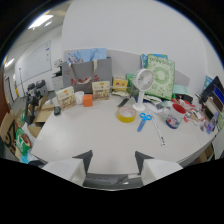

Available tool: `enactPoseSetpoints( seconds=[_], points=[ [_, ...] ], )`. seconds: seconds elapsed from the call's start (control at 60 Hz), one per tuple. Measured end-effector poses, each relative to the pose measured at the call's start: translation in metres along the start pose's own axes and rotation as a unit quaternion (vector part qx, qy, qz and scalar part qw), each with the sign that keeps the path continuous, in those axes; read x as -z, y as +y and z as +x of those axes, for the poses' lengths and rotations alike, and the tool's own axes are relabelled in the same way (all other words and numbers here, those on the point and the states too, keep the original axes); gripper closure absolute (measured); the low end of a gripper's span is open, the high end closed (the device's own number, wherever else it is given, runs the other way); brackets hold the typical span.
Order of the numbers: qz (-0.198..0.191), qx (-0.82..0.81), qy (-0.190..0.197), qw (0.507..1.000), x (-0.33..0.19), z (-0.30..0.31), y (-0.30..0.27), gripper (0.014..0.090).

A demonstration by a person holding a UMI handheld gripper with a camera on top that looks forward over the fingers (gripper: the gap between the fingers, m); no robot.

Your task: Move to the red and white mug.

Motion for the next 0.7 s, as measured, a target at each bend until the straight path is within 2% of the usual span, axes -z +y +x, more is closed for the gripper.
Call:
enactPoseSetpoints(
  seconds=[0.35,0.7],
  points=[
    [-0.008,-0.001,0.003,1.0,-0.003,0.027,0.008,0.0206],
    [-0.023,0.005,0.022,0.999,-0.006,0.143,0.026,0.0203]
  ],
)
